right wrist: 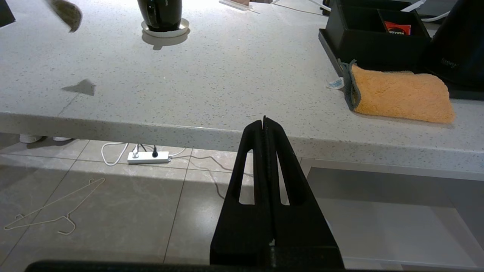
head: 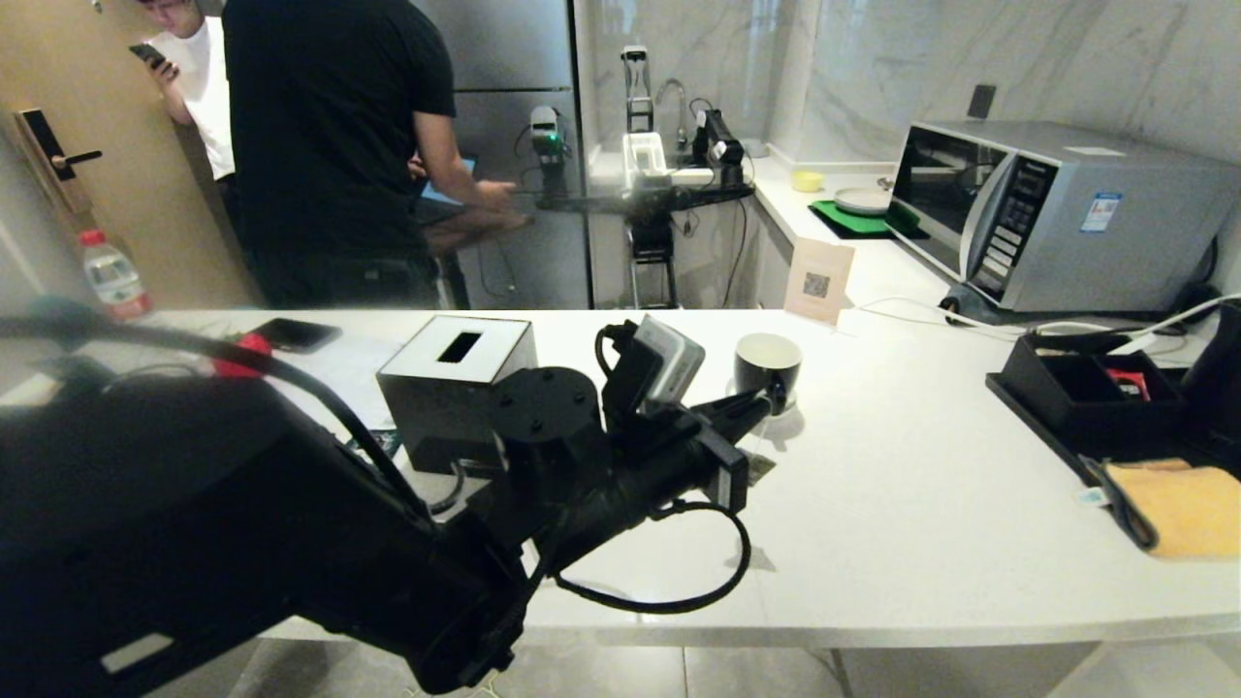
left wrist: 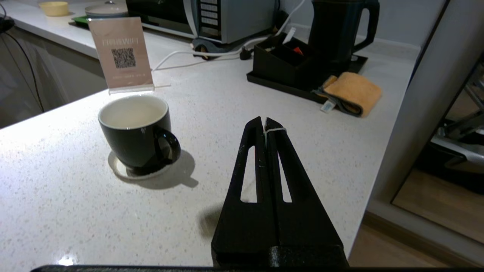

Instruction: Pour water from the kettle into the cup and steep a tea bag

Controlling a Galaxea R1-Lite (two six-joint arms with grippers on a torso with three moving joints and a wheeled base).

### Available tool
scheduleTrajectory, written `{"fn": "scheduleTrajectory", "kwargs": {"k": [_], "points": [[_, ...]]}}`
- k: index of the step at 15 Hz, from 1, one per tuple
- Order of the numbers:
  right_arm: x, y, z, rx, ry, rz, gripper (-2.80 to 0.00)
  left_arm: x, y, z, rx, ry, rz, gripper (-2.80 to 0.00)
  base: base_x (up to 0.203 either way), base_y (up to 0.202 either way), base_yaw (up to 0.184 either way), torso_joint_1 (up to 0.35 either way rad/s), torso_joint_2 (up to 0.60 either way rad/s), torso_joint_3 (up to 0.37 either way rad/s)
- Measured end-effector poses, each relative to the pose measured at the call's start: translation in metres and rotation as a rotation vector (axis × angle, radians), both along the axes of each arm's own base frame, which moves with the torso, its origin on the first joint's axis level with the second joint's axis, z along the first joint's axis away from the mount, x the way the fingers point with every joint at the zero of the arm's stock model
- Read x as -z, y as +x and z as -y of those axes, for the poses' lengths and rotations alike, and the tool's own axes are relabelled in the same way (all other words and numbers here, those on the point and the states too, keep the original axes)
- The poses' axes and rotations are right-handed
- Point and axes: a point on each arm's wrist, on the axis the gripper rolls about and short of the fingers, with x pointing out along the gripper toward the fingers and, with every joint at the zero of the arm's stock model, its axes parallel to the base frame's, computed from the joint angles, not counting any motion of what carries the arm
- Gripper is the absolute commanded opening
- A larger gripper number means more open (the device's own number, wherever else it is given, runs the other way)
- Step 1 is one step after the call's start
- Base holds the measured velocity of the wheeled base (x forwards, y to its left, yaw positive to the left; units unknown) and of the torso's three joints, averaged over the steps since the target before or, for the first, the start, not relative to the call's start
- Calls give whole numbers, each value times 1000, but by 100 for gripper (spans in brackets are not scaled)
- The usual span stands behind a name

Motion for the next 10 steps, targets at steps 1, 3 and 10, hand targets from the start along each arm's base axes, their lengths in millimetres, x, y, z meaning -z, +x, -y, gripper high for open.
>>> {"fn": "scheduleTrajectory", "kwargs": {"k": [1, 3, 10], "points": [[0, 0, 0, 0, 0, 0, -280, -1, 2, 2, -1, -5, 4, -280, 0, 0, 0, 0, 0, 0], [0, 0, 0, -1, 0, 0, -280, -4, 5, 4, -3, -15, 14, -280, 0, 0, 0, 0, 0, 0], [0, 0, 0, 1, 0, 0, -280, -18, 22, 2, -37, -38, 45, -280, 0, 0, 0, 0, 0, 0]]}}
